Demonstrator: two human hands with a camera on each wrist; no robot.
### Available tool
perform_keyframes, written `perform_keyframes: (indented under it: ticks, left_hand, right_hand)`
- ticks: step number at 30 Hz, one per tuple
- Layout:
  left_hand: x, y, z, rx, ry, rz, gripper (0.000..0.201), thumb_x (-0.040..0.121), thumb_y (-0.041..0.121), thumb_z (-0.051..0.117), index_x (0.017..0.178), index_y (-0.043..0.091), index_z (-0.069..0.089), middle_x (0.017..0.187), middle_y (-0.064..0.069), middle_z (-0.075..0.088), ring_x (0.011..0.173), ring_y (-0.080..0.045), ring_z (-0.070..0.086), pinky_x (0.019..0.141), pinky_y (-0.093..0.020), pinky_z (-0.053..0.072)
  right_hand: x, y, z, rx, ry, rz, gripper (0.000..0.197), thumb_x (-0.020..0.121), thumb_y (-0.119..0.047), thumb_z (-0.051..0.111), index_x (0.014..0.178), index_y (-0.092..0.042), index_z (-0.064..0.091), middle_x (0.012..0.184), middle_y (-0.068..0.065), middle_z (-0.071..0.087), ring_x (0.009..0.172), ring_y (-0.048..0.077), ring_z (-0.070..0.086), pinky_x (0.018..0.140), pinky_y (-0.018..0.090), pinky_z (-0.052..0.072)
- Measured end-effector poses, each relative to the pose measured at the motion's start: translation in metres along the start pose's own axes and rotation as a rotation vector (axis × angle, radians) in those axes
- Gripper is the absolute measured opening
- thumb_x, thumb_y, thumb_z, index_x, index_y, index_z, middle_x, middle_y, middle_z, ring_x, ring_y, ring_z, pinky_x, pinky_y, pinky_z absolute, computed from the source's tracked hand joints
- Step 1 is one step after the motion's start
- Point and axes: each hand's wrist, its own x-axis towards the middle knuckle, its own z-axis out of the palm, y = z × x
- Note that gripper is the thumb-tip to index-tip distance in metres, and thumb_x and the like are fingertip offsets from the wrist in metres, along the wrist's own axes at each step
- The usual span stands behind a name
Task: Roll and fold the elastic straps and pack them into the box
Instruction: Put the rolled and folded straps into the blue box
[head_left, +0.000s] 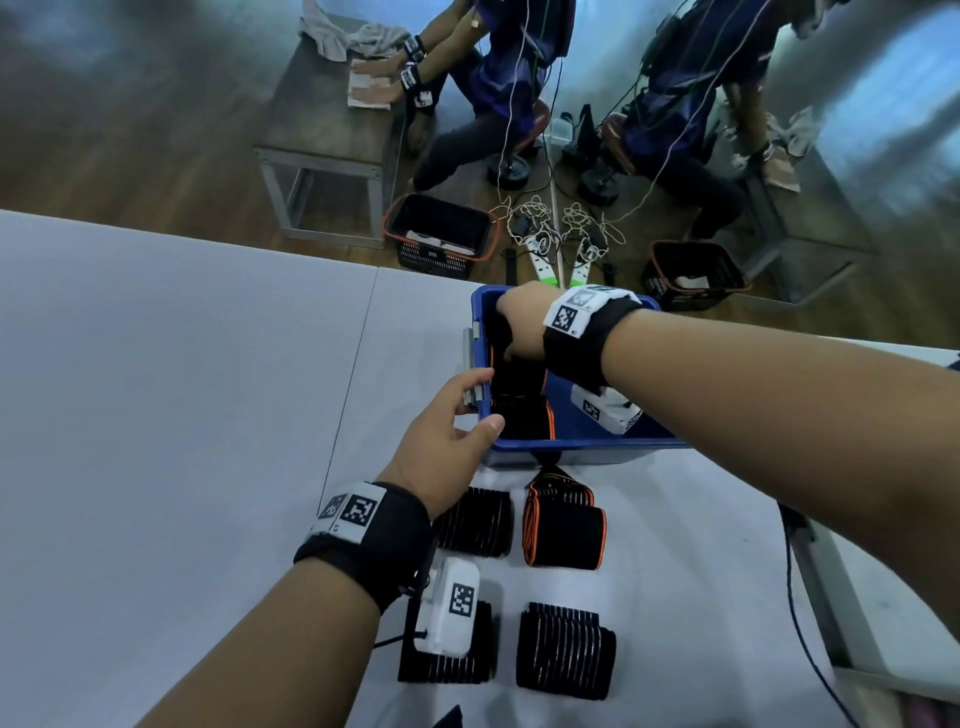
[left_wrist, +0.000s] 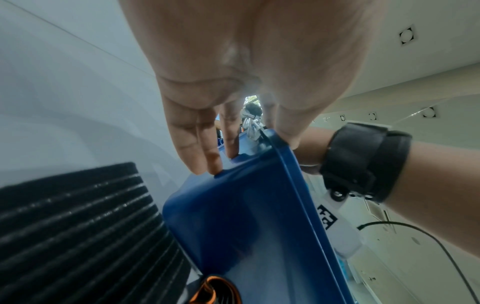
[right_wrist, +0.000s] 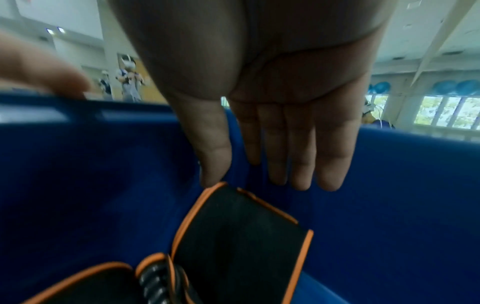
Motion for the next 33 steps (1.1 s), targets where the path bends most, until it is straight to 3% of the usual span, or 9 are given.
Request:
perform_keyframes:
  ticks: [4, 6, 8, 11, 14, 20, 23, 29, 33]
  left_hand:
    - [0.000, 0.000, -0.001, 0.016, -0.003, 0.007, 0.046, 0.100, 0.028, 0.058, 0.140, 0.045, 0.044, 0.111, 0.030, 0.048, 0.078, -0.010, 0.068, 0.071, -0.018, 0.057]
    - [0.001, -0.001, -0.001, 0.020, -0.004, 0.014, 0.046, 0.100, 0.028, 0.059, 0.140, 0.045, 0.045, 0.112, 0.031, 0.048, 0.081, -0.017, 0.068, 0.074, -0.023, 0.059]
    - [0.003, -0.003, -0.001, 0.020, -0.001, 0.025, 0.045, 0.099, 0.028, 0.060, 0.138, 0.047, 0.046, 0.114, 0.028, 0.050, 0.084, -0.014, 0.069, 0.077, -0.027, 0.059]
    - [0.004, -0.007, -0.002, 0.012, -0.005, 0.043, 0.044, 0.099, 0.026, 0.060, 0.133, 0.051, 0.046, 0.116, 0.026, 0.052, 0.105, -0.012, 0.065, 0.086, -0.032, 0.057]
    - [0.005, -0.010, -0.003, 0.033, -0.013, 0.055, 0.045, 0.099, 0.028, 0.059, 0.128, 0.058, 0.043, 0.118, 0.027, 0.051, 0.117, -0.015, 0.060, 0.092, -0.039, 0.056]
    - [0.009, -0.011, -0.002, 0.058, -0.016, 0.066, 0.045, 0.099, 0.028, 0.059, 0.128, 0.058, 0.042, 0.119, 0.032, 0.049, 0.120, -0.016, 0.058, 0.098, -0.049, 0.054]
    - [0.011, -0.011, -0.001, 0.075, -0.015, 0.056, 0.045, 0.100, 0.028, 0.059, 0.130, 0.057, 0.042, 0.118, 0.030, 0.048, 0.118, -0.019, 0.060, 0.099, -0.049, 0.054]
    - [0.012, -0.014, -0.001, 0.092, -0.003, 0.021, 0.044, 0.098, 0.034, 0.059, 0.132, 0.057, 0.043, 0.119, 0.013, 0.055, 0.113, -0.023, 0.061, 0.099, -0.051, 0.053]
    - [0.013, -0.013, 0.001, 0.098, 0.001, 0.017, 0.044, 0.099, 0.033, 0.059, 0.132, 0.056, 0.043, 0.119, 0.011, 0.055, 0.111, -0.023, 0.062, 0.097, -0.051, 0.054]
  right_hand:
    - [-0.044, 0.017, -0.015, 0.118, 0.098, -0.001, 0.037, 0.078, -0.037, 0.077, 0.106, -0.015, 0.068, 0.095, 0.003, 0.069, 0.087, 0.024, 0.065, 0.081, 0.040, 0.058]
    - [-0.074, 0.025, -0.018, 0.242, 0.154, -0.018, 0.036, 0.079, -0.032, 0.078, 0.110, -0.017, 0.066, 0.096, -0.002, 0.070, 0.092, 0.020, 0.065, 0.085, 0.034, 0.054]
    - [-0.108, 0.027, -0.017, 0.379, 0.178, -0.043, 0.034, 0.080, -0.028, 0.079, 0.110, -0.018, 0.066, 0.094, -0.005, 0.070, 0.089, 0.014, 0.066, 0.083, 0.028, 0.052]
    - [-0.155, 0.024, -0.002, 0.558, 0.129, -0.065, 0.030, 0.079, -0.022, 0.081, 0.105, -0.020, 0.067, 0.091, -0.007, 0.071, 0.080, 0.005, 0.066, 0.079, 0.020, 0.053]
    - [-0.181, 0.018, 0.032, 0.595, 0.014, -0.064, 0.034, 0.079, -0.023, 0.081, 0.109, -0.021, 0.067, 0.094, -0.007, 0.070, 0.081, 0.005, 0.066, 0.079, 0.022, 0.054]
    - [-0.178, 0.003, 0.109, 0.386, -0.066, -0.034, 0.069, 0.078, -0.036, 0.078, 0.139, -0.024, 0.048, 0.131, -0.003, 0.059, 0.118, 0.018, 0.057, 0.098, 0.033, 0.048]
    - [-0.170, -0.002, 0.134, 0.359, -0.076, -0.017, 0.086, 0.074, -0.039, 0.080, 0.147, -0.023, 0.038, 0.141, 0.003, 0.051, 0.126, 0.022, 0.051, 0.103, 0.033, 0.044]
    - [-0.165, -0.007, 0.151, 0.385, -0.094, -0.019, 0.080, 0.072, -0.040, 0.081, 0.141, -0.026, 0.043, 0.131, 0.002, 0.056, 0.118, 0.021, 0.053, 0.096, 0.030, 0.045]
    - [-0.164, -0.006, 0.156, 0.386, -0.102, -0.009, 0.066, 0.073, -0.039, 0.078, 0.131, -0.025, 0.052, 0.118, 0.000, 0.061, 0.106, 0.021, 0.059, 0.087, 0.033, 0.051]
